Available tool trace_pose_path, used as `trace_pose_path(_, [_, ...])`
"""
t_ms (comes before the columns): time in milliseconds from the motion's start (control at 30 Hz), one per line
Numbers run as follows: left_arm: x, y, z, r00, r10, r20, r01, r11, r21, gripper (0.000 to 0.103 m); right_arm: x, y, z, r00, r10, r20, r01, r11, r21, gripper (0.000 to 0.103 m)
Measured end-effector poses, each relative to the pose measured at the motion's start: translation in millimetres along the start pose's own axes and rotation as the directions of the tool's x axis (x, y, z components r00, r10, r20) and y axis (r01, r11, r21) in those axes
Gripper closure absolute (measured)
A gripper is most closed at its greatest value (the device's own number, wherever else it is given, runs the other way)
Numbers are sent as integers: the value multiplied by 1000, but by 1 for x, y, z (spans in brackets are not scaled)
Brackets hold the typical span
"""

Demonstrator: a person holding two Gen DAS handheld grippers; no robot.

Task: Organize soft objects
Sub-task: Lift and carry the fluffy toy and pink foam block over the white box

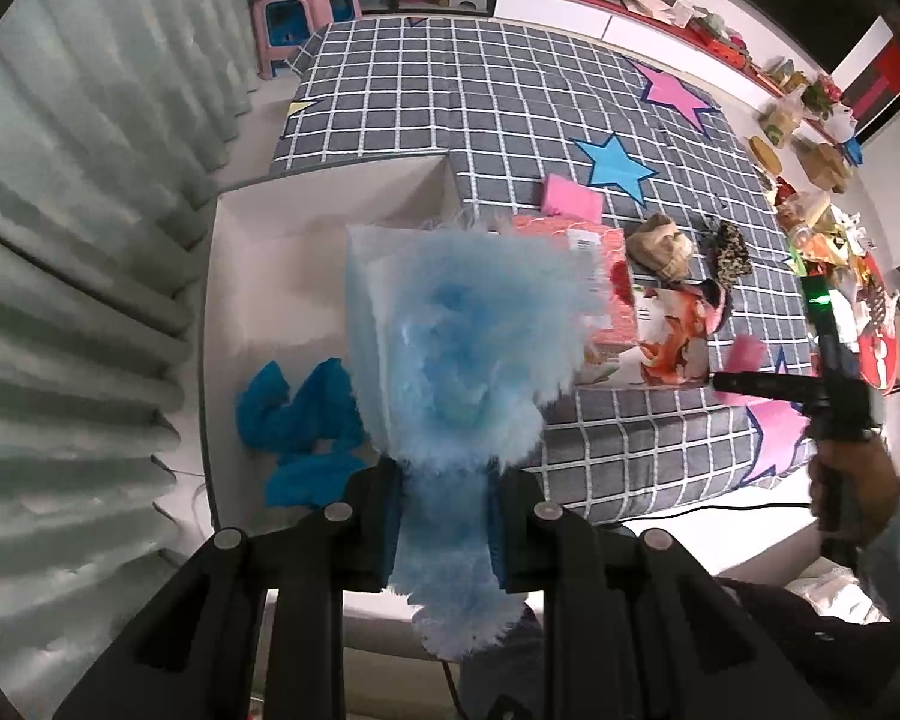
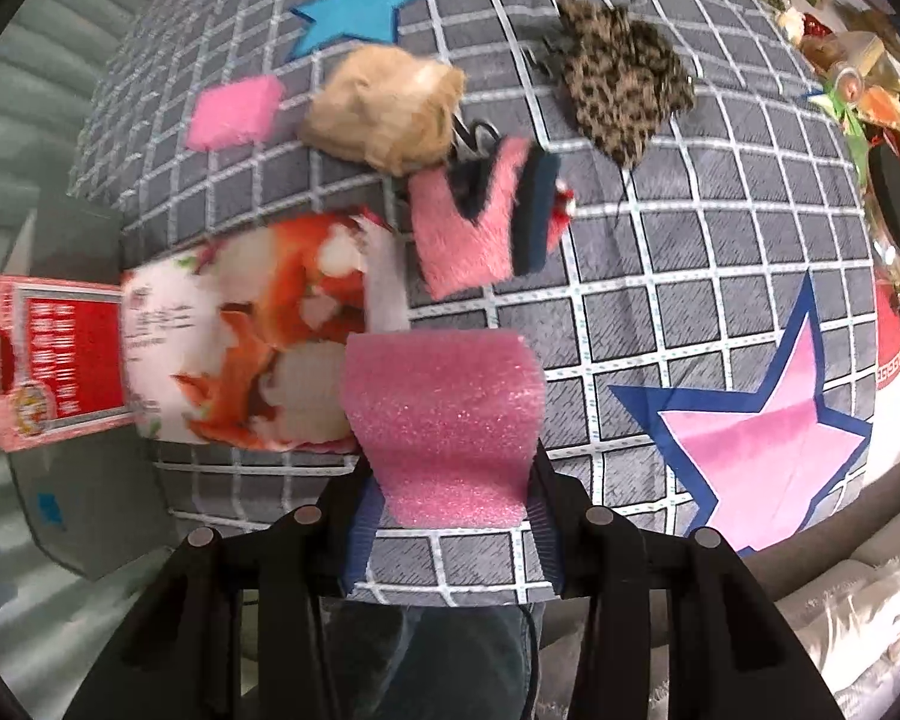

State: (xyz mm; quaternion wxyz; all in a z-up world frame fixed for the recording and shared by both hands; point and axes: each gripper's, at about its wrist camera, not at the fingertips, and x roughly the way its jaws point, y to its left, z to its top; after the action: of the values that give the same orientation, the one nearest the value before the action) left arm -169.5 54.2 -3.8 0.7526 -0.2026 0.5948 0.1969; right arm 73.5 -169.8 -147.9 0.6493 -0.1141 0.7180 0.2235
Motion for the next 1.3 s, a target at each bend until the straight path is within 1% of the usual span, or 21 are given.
trace_pose_path(167, [8, 10, -3, 1000, -14, -5, 14, 999, -35, 77, -35, 32, -3, 998, 42, 37, -39, 996, -86, 58])
trace_pose_path(333, [11, 22, -5, 1000, -23, 1, 23, 997, -79, 77, -61, 84, -15, 994, 92, 53, -80, 976, -203, 58])
trace_pose_path(367, [12, 25, -6, 1000, -23, 5, 24, 996, -91, 77, -68, 100, -16, 994, 97, 56, -81, 967, -242, 58])
trace_pose_path(467, [12, 33, -7, 1000, -26, 13, 27, 992, -122, 77, -83, 128, -19, 991, 119, 58, -95, 943, -319, 58])
trace_pose_path(567, [12, 43, -10, 999, -24, 22, 27, 988, -153, 77, -93, 161, -23, 990, 128, 59, -94, 910, -405, 58])
trace_pose_path(633, [12, 47, -13, 1000, -10, 24, 14, 986, -165, 77, -95, 181, -24, 989, 135, 56, -96, 889, -447, 57])
trace_pose_path(767, [12, 53, -17, 1000, -8, 27, 12, 982, -188, 77, -93, 218, -27, 989, 144, 30, -108, 848, -519, 57])
trace_pose_path(967, [11, 61, -18, 999, -3, 32, 10, 977, -215, 77, -91, 258, -34, 990, 144, 1, -116, 797, -592, 57])
trace_pose_path(1167, [14, 73, -19, 1000, 1, 27, 6, 969, -245, 77, -90, 281, -36, 990, 140, -16, -118, 761, -638, 57])
trace_pose_path(1300, [16, 77, -19, 1000, 1, 22, 5, 967, -255, 77, -90, 290, -35, 991, 135, -21, -116, 752, -649, 57])
